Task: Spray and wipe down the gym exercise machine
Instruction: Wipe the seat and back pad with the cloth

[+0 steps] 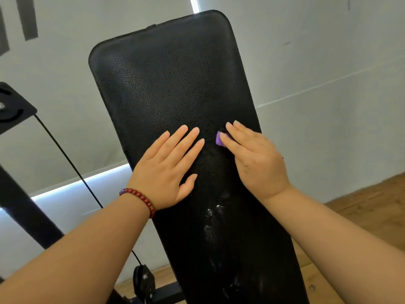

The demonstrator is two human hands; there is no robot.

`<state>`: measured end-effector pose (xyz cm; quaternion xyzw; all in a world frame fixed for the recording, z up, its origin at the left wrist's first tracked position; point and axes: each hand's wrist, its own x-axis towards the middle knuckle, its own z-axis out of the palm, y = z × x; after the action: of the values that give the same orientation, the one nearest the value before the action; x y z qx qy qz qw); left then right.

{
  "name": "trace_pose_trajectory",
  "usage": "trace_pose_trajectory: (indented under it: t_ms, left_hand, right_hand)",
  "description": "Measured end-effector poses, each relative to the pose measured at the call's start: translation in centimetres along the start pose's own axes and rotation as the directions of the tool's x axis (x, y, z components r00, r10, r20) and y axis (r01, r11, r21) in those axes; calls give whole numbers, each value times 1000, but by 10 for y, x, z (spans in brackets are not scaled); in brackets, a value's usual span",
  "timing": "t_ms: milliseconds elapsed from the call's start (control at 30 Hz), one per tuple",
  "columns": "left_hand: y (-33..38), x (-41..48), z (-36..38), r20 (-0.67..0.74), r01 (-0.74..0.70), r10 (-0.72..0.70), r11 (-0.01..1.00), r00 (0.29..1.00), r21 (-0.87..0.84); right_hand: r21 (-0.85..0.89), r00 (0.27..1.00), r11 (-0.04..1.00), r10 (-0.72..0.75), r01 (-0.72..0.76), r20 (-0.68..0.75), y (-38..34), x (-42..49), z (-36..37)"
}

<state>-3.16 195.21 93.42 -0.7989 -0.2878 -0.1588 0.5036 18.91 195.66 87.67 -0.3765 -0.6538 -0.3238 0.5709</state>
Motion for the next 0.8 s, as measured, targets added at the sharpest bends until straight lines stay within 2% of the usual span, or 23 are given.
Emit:
trace_pose_trajectory:
  t_ms: [133,300,500,700,800]
  left_hand:
    - [2,-3,1,-31,25,-26,1000,999,-14]
    - [2,-5,2,-51,69,-71,997,996,-27]
    - [3,-7,3,-69,146,-148,989,987,-36]
    - [5,-10,4,-112,223,-229,973,967,-62]
    - [6,-11,5,-129,256,-262,965,956,-64]
  right_hand:
    - [10,1000,1000,-2,2,-20,-5,10,8]
    - [34,982,992,-126,123,138,-5,-23,-12]
    - [56,988,990,-132,128,83,-16,32,13]
    - [75,952,975,-222,211,210,-15,-10,-5]
    - [75,950,964,-266,257,166,-16,27,4]
